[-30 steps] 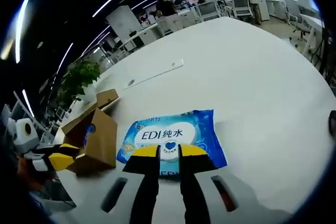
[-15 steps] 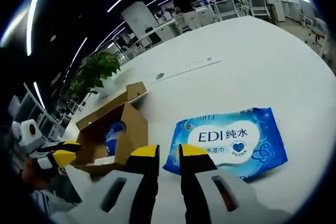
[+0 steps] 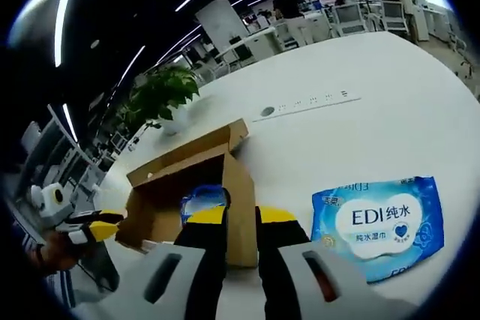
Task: Operate the shoe box by opening the lid, removing the specified soft item, and placing it in the target area until the item is outside and the box remains undamaged.
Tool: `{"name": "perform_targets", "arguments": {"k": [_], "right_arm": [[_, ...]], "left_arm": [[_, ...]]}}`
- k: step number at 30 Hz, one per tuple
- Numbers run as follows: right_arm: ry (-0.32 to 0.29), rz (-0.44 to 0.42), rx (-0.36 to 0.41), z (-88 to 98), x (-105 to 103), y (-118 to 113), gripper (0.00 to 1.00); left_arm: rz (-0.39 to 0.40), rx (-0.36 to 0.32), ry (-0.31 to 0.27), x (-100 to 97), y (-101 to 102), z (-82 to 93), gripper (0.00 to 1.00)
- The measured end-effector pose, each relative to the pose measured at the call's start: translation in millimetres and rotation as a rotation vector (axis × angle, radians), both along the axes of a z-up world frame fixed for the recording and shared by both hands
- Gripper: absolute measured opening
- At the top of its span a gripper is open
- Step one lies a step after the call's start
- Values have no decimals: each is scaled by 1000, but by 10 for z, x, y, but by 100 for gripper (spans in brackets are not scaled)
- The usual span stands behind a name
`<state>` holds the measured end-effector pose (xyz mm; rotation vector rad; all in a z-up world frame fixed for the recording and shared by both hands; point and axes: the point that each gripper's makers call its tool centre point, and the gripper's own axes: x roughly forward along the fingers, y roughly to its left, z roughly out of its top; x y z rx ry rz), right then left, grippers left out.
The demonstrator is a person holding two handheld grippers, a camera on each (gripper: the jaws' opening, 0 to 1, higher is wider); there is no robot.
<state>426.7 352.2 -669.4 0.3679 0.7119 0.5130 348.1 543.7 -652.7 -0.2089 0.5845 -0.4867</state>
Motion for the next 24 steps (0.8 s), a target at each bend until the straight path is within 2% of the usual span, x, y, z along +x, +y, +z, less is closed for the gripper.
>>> {"name": "perform_targets", "arguments": {"k": [8,24], "right_arm": [[0,39,-20,-28,-13,217,12],[-7,120,-26,-14,-94,652,13]], "left_arm": [[61,-9,-3,-116,258,-12,21],[141,-13,-29,-328,574,-38,21]]}}
